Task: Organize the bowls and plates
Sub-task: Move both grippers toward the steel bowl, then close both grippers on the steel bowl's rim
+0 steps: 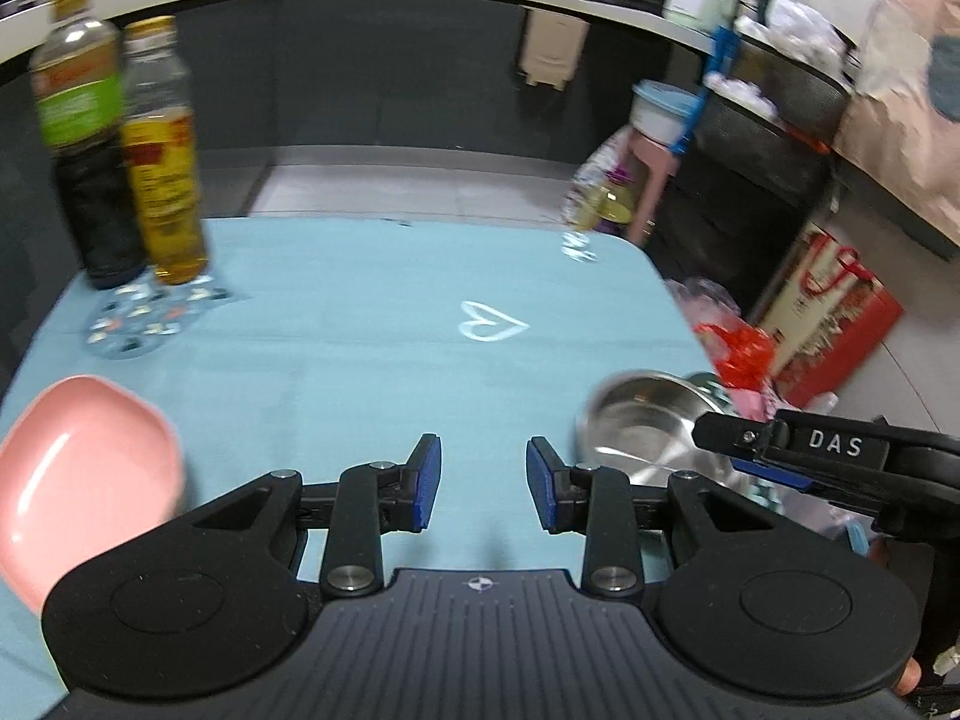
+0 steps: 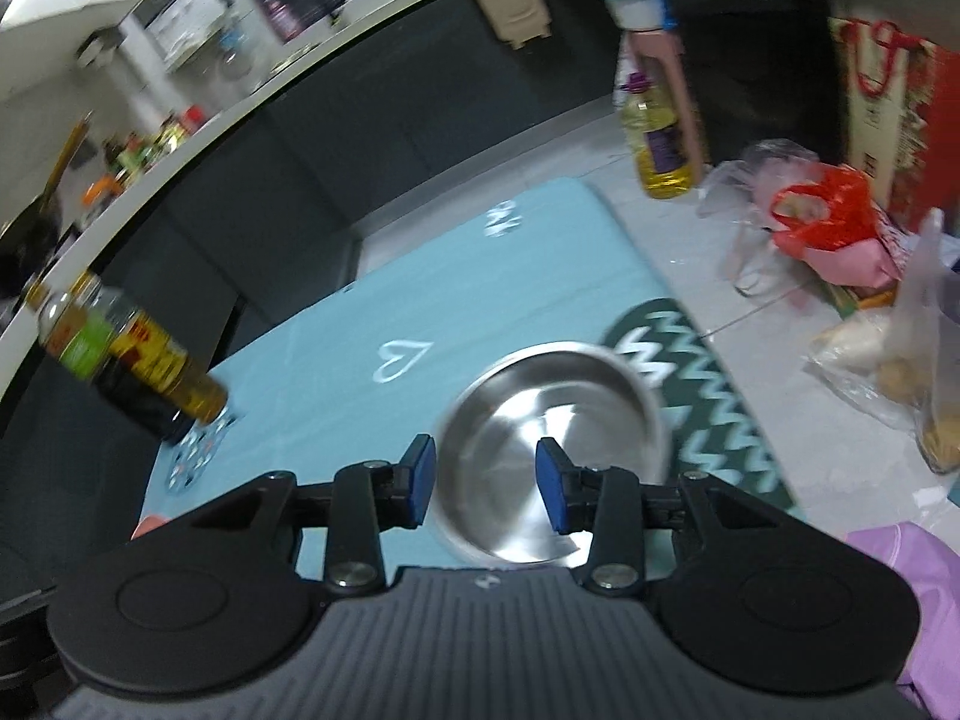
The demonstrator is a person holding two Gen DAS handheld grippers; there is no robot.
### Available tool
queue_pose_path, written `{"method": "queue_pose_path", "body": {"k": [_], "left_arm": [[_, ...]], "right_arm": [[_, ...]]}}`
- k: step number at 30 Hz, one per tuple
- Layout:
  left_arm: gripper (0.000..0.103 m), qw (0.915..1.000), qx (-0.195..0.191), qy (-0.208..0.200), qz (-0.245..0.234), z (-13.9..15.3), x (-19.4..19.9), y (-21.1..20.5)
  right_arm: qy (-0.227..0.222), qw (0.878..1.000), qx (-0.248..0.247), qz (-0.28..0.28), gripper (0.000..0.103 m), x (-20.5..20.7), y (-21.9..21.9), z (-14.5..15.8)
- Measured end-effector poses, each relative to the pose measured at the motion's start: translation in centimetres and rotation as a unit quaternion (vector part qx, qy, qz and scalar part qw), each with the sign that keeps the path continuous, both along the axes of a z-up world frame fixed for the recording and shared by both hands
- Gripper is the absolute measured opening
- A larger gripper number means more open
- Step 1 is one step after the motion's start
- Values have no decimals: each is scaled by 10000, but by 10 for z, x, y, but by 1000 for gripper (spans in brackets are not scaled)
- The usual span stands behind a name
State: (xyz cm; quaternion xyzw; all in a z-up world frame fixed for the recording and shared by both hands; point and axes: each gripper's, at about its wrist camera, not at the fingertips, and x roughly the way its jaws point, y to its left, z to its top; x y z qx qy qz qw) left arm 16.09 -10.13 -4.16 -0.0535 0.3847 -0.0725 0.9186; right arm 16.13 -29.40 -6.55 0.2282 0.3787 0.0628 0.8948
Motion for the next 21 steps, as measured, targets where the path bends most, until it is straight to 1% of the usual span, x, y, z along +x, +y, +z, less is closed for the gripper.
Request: {"method": "queue_pose_path", "body": {"k": [5, 9, 12, 21], "left_arm": [[30, 9997, 7, 132, -183, -10, 11, -24], [31, 9993, -113, 282, -234, -19, 22, -36], [31, 9990, -133, 347, -253, -24, 29, -44], [31, 9979, 12, 585, -283, -42, 45, -58]], "right_arm": [[30, 9992, 55, -397, 15, 1, -22, -11], [114, 9980, 158, -608, 15, 5, -36, -19], [167, 9977, 233, -612, 15, 8, -42, -23], [391, 9976, 320, -475, 15, 14, -44, -39]]}}
